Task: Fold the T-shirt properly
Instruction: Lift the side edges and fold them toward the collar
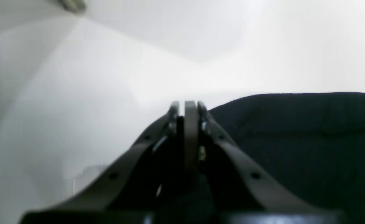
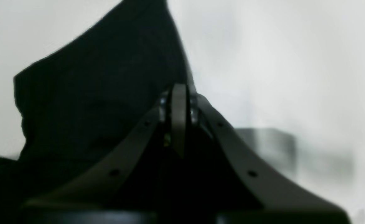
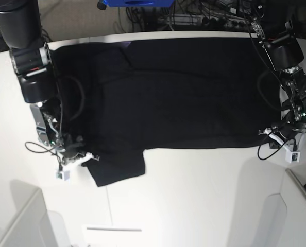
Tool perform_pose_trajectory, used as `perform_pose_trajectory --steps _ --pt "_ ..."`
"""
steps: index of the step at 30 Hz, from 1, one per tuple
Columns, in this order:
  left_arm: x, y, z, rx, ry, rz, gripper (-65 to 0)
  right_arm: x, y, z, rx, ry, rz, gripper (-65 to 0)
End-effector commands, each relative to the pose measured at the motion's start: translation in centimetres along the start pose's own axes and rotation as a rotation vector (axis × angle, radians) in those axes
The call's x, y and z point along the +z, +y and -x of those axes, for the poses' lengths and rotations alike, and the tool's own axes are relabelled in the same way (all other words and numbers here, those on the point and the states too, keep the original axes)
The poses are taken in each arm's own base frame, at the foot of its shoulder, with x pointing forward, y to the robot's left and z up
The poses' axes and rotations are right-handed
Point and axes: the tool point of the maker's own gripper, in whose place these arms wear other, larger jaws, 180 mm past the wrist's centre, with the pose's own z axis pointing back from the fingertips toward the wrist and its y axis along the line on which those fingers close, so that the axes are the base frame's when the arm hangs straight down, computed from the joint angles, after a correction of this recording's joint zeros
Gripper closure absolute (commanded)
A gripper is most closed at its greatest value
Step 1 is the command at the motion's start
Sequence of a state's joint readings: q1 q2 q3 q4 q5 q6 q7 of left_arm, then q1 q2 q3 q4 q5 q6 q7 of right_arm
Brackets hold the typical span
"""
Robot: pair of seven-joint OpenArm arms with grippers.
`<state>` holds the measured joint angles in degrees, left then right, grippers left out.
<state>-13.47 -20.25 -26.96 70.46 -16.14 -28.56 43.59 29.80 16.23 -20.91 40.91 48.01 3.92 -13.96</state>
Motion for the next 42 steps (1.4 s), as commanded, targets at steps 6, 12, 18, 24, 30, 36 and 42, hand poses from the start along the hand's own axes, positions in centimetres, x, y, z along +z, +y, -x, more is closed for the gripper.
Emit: perform_pose_trajectory --steps 6,12,18,24,30,36,42 --pt "1.6 0.0 -2.9 -0.050 -0.057 -0.014 0.0 2.6 1.1 -4.3 0.035 -0.146 -0.066 0.0" --pt "2.7 -1.6 -2.5 -0.089 -0.081 -0.003 0.0 3.9 -0.3 -3.4 0.046 -0.148 -0.038 0.0" --pt "3.6 -2.1 -1.7 -0.119 -0.080 -0.004 0.0 5.9 -0.5 -3.9 0.036 -0.204 -0.053 0.0" --pt "5.5 -1.7 -2.1 -0.030 -0.153 0.027 0.0 7.8 -0.8 -3.3 0.009 -0.203 -0.062 0.0" --pt "6.2 -2.0 -1.0 -0.035 -0.137 0.035 0.0 8.7 -0.9 -2.6 -0.001 -0.210 -0.066 0.0" --pt "7.4 -2.3 -0.8 -0.074 -0.124 0.030 0.0 9.6 -1.8 -1.6 -0.023 -0.212 -0.053 0.0" --pt "8.7 -3.0 -0.8 -0.119 -0.137 0.028 0.0 11.0 -2.1 -1.0 -0.029 -0.213 -0.052 0.0"
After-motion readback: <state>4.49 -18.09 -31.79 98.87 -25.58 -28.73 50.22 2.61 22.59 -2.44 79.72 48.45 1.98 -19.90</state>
